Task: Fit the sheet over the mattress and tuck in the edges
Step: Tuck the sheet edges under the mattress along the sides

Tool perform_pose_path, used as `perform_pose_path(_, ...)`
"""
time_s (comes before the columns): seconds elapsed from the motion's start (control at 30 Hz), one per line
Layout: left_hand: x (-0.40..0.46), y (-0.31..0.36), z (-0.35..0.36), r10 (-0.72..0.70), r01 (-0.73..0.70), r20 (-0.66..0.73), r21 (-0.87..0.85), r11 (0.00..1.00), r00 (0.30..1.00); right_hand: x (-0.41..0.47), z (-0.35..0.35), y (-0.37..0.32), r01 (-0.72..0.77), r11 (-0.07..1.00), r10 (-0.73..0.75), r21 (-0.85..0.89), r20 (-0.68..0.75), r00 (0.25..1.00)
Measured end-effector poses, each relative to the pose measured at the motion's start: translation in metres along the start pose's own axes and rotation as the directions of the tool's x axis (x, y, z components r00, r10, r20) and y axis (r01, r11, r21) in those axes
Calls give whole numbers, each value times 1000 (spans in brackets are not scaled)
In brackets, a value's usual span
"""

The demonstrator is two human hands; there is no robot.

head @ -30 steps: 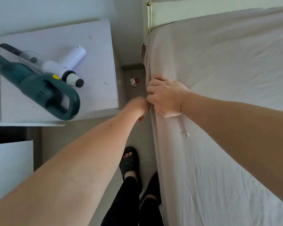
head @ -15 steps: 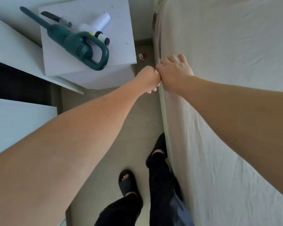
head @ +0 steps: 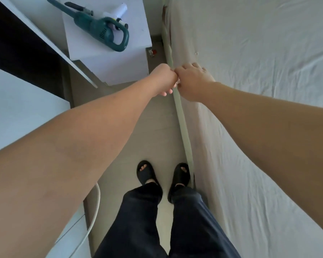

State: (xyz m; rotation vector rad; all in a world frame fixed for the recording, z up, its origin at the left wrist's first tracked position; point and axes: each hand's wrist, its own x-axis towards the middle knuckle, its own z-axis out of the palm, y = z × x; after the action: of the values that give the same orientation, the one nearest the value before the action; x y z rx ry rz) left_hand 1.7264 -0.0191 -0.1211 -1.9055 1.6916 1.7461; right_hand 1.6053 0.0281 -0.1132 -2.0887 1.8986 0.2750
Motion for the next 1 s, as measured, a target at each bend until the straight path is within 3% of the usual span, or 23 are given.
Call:
perform_pose_path(0.13, -67, 10, 6, 97, -93, -35, 100, 991, 995, -60, -31, -12, -14, 1000, 14, 18, -7, 1000)
perform_pose_path(0.43, -185, -5, 39, 91, -70, -141, 151, 986, 986, -200, -55, -28, 74, 997, -72, 15, -113, 991)
perform_pose_path(0.63, -253, -23, 96, 128, -86, -206, 203, 976, 970, -293, -46, -26, 82, 996, -80, 22, -95, 992)
perform_pose_path(1.0, -297, -160, 200, 67, -45, -326, 76, 996, 943, -401, 74, -44, 28, 1000, -29, 12, 53, 998)
